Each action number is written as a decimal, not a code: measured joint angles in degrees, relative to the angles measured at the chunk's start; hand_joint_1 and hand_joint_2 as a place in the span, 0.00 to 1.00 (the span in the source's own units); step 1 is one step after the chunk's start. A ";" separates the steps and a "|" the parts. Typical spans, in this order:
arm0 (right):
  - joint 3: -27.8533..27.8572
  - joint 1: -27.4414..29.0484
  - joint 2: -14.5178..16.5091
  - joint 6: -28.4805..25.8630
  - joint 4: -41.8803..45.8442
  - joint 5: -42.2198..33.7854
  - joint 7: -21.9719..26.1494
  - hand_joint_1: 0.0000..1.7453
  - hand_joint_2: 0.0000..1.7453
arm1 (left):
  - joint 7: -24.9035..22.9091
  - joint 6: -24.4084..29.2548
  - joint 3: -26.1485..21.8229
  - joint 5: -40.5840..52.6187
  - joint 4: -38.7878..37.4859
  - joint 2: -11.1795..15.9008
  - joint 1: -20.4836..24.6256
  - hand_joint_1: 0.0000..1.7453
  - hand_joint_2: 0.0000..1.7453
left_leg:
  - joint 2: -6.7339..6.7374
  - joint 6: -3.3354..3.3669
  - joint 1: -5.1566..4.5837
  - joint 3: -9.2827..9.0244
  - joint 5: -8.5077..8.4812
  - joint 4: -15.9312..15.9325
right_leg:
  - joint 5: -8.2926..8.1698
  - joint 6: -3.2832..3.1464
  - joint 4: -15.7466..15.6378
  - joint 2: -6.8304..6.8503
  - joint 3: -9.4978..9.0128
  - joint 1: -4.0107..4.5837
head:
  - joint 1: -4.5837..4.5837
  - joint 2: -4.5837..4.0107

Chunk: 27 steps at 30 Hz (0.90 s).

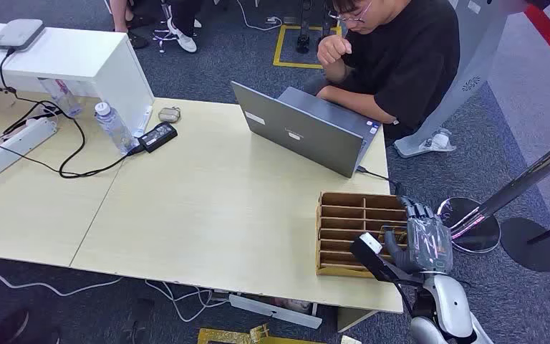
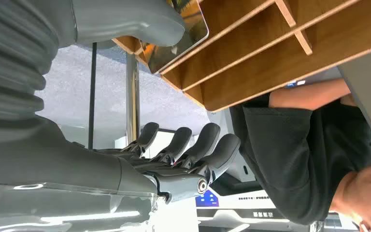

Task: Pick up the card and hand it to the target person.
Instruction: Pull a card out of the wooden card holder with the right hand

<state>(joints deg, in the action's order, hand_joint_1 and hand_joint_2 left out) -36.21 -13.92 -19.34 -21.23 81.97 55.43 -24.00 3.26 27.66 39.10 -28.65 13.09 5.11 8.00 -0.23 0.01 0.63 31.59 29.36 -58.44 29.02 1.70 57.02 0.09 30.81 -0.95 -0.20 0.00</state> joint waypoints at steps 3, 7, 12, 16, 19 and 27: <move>-0.06 0.10 0.00 0.17 0.09 0.14 -0.16 0.39 1.00 | 0.00 0.02 0.02 -0.03 0.00 0.00 -0.02 0.00 0.00 | 0.00 0.00 0.00 0.00 0.00 0.00 | 0.00 0.00 0.00 0.00 0.00 0.00 | 0.00 0.00; -0.28 0.21 -0.04 0.53 0.13 0.47 -0.55 0.40 1.00 | 0.00 0.01 0.04 -0.13 0.00 0.00 -0.04 0.00 0.00 | 0.00 0.00 0.00 0.00 0.00 0.00 | 0.00 0.00 0.00 0.00 0.00 0.00 | 0.00 0.00; -0.43 0.29 -0.34 1.11 0.14 0.61 -1.10 0.41 1.00 | 0.01 0.01 0.04 -0.24 0.00 -0.01 -0.06 0.00 0.00 | 0.00 0.00 0.00 0.00 0.00 0.00 | 0.00 0.00 0.00 0.00 0.00 0.00 | 0.00 0.00; -0.47 0.42 -0.48 1.81 0.14 0.54 -1.69 0.43 1.00 | 0.17 0.05 0.04 -0.54 0.00 -0.05 -0.10 0.00 0.00 | 0.00 0.00 0.00 0.00 0.00 0.00 | 0.00 0.00 0.00 0.00 0.00 0.00 | -0.01 0.00; -0.49 0.53 -0.54 2.12 0.14 0.48 -1.84 0.48 1.00 | 0.22 0.13 0.04 -0.95 0.00 -0.07 -0.13 0.00 0.00 | 0.00 0.00 0.00 0.00 0.00 0.00 | 0.00 0.00 0.00 0.00 0.00 0.00 | 0.00 0.00; -0.51 0.97 -0.84 2.63 0.24 0.46 -2.71 0.52 1.00 | 0.43 0.47 0.02 -1.47 0.00 -0.09 -0.50 0.00 0.00 | 0.00 0.00 0.00 0.00 0.00 0.00 | 0.00 0.00 0.00 0.00 0.00 0.00 | -0.01 0.00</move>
<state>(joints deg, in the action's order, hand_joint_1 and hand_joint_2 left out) -36.72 -12.95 -20.18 -18.61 82.21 55.89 -26.71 3.68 28.13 39.12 -30.12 13.09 5.03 7.50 -0.23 0.01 0.63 31.59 29.36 -58.44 29.03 1.70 57.02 0.09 30.81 -0.95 -0.20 0.00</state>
